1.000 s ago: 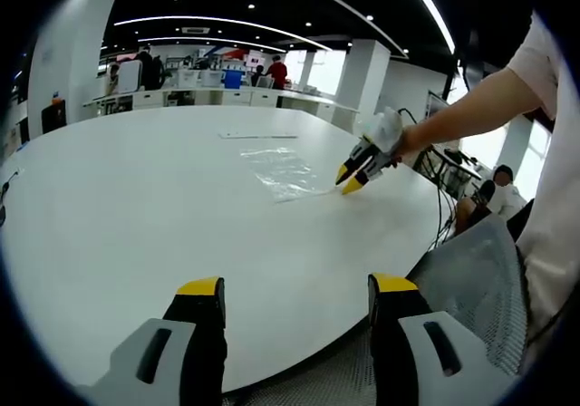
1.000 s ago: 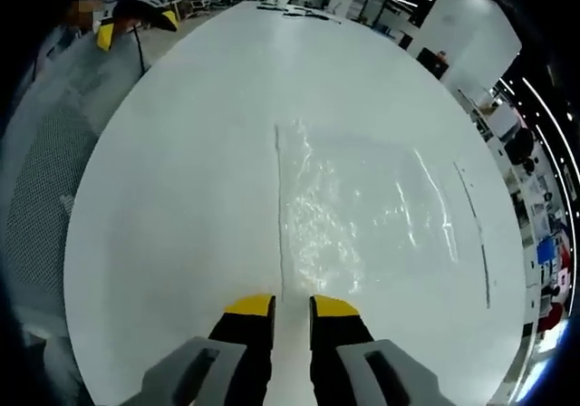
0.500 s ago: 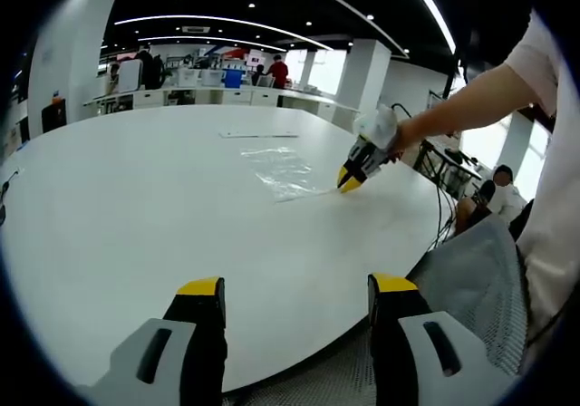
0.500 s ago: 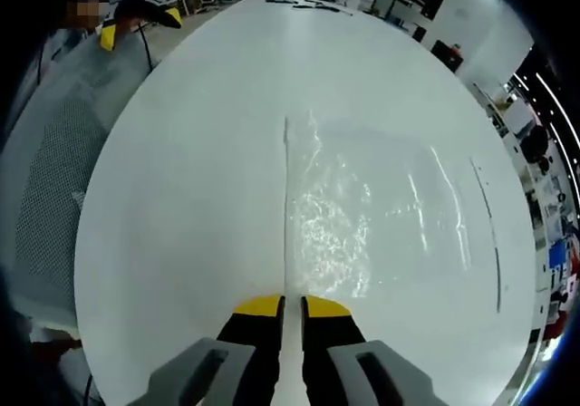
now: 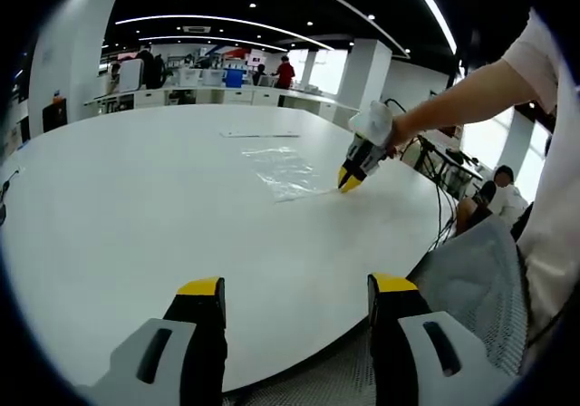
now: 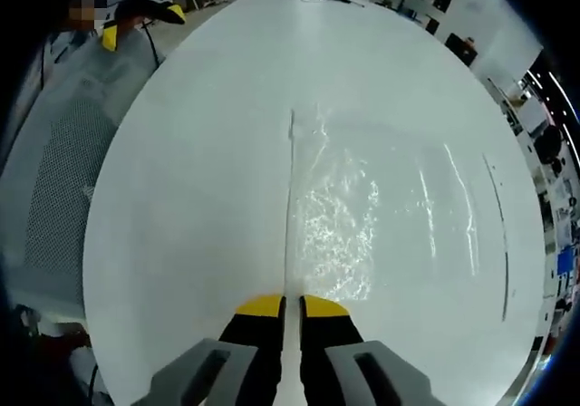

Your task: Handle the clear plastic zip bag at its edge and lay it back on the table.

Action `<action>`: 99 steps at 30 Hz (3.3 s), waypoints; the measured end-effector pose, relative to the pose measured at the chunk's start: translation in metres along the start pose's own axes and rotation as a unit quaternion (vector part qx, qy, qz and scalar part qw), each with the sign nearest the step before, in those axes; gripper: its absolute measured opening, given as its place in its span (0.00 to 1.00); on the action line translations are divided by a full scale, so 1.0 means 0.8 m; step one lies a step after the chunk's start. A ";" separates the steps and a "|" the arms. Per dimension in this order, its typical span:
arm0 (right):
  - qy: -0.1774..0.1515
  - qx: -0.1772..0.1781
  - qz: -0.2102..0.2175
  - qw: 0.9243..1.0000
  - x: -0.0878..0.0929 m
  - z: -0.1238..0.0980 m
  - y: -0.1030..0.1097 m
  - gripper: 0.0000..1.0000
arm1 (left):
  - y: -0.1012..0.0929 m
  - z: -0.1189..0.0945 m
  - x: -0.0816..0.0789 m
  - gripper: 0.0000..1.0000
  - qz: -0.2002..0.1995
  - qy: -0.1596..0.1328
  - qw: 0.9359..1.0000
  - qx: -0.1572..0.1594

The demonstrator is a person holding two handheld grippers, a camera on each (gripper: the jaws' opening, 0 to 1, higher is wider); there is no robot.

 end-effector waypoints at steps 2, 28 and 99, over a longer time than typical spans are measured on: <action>0.000 -0.001 0.001 1.000 0.000 0.000 0.000 0.01 | 0.001 0.000 0.000 0.62 0.000 0.000 1.000 0.000; -0.026 0.027 0.004 0.999 -0.006 -0.004 0.004 0.18 | -0.003 0.000 -0.002 0.62 0.001 0.003 1.000 0.001; -0.090 -0.007 -0.056 0.994 -0.049 -0.107 0.055 0.00 | -0.005 -0.005 -0.005 0.59 0.013 0.017 1.000 0.019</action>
Point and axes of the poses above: the point that each gripper's makers call its tool centre point, and the gripper's own axes: z roughly forward along the fingers, y roughly to its left, x roughly out of its underside, the point moved 10 cm from there along -z, roughly backward along the fingers, and after that the axes turned 9 degrees about -x, right-handed, at the moved point
